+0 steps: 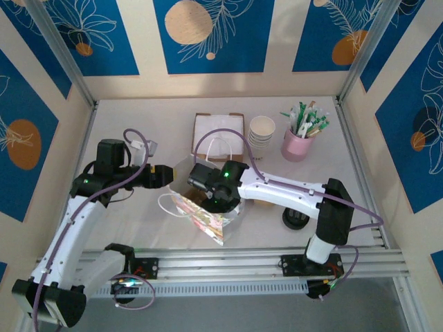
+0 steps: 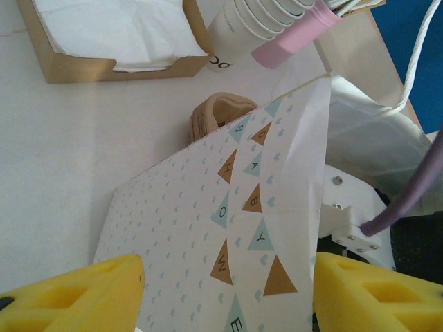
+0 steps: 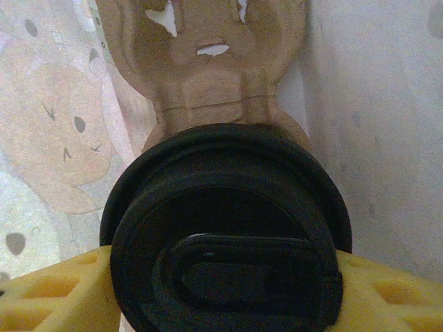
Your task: Pack the takeout coffee
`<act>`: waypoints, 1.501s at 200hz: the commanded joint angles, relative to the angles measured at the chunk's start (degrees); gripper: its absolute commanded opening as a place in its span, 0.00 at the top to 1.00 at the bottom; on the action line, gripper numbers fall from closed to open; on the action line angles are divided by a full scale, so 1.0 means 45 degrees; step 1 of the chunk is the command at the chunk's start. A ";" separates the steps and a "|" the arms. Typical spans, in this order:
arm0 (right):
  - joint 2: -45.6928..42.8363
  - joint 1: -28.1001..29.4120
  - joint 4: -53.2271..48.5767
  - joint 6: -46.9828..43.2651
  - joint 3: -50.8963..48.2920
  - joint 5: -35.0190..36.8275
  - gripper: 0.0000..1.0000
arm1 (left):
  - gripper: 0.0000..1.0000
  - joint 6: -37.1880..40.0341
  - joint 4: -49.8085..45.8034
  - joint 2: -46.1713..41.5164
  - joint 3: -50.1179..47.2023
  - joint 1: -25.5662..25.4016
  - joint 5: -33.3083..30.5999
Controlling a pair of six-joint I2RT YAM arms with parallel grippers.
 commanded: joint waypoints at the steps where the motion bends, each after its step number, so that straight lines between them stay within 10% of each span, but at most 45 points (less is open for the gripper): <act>1: 0.0718 -0.0147 -0.0591 0.0352 -0.0644 -0.0143 0.35 | 0.36 -0.0059 -0.0103 -0.0134 -0.0206 -0.0116 -0.0178; 300: 0.3163 0.0341 0.0306 0.0611 -0.2584 -0.0268 0.33 | 0.36 -0.0129 -0.0116 -0.0173 -0.0226 -0.0228 -0.0384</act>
